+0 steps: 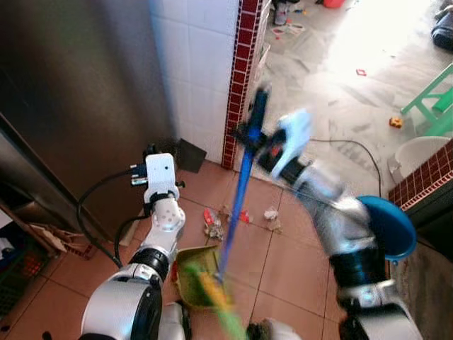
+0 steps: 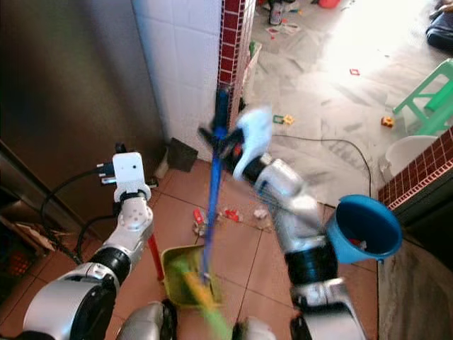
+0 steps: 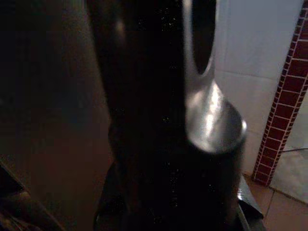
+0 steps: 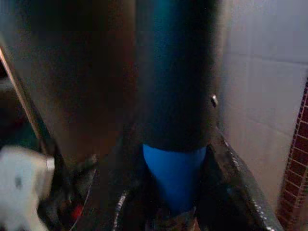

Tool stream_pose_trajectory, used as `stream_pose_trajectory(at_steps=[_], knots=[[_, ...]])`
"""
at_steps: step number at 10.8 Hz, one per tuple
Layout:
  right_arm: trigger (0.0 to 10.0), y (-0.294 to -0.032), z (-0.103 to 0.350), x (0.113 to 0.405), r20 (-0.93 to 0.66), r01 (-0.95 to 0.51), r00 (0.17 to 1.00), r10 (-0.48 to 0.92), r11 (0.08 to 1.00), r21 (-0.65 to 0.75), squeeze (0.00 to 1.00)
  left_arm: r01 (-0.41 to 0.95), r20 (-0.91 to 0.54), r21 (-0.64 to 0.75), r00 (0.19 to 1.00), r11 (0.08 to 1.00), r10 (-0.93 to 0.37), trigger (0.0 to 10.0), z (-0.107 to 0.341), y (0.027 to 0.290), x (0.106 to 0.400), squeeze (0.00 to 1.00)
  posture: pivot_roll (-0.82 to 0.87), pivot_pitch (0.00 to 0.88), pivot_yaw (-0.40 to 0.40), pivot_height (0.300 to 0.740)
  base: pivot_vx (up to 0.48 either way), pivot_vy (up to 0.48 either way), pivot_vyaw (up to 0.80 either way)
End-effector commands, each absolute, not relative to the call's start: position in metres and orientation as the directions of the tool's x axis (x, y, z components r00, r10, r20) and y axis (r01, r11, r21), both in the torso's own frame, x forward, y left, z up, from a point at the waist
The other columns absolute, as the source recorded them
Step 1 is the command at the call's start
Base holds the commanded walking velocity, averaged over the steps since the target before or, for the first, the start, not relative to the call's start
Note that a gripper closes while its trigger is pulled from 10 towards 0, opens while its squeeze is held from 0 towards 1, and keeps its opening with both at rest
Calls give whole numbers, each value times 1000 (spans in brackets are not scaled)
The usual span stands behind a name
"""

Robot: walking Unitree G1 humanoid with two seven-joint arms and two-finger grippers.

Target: Sweep floor

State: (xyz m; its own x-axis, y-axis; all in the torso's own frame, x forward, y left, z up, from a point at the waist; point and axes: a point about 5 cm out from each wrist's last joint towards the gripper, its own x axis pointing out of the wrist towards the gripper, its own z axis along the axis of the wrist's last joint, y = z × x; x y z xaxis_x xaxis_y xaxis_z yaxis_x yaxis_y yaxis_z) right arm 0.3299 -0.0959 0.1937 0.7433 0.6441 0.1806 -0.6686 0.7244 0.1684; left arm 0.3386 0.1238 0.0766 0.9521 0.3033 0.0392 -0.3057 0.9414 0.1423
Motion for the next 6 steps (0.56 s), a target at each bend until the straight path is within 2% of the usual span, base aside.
stream_pose_trajectory(at_steps=[1,2,4,5,6], knots=[[10000,-99,224,330,308,-687,721,621,696,206,0,-278,17,165,960,946,279,10000,74,119,339,0,-91,90,-32,740,0,0,0],[10000,-105,240,333,353,-686,723,594,679,263,0,-274,14,167,961,947,275,10000,74,119,339,0,-87,83,-29,740,0,0,0],[10000,-113,266,338,400,-661,726,560,728,180,0,-249,5,168,968,954,252,10000,74,117,340,0,-85,72,-24,740,0,0,0],[10000,-119,280,341,422,-595,734,533,803,20,0,-216,-7,154,976,964,219,10000,73,114,340,0,-86,64,-20,740,0,0,0],[10000,-127,288,345,452,-486,763,462,871,-71,0,-198,-28,136,979,971,204,10000,72,112,340,0,-84,59,-18,740,0,0,0]])
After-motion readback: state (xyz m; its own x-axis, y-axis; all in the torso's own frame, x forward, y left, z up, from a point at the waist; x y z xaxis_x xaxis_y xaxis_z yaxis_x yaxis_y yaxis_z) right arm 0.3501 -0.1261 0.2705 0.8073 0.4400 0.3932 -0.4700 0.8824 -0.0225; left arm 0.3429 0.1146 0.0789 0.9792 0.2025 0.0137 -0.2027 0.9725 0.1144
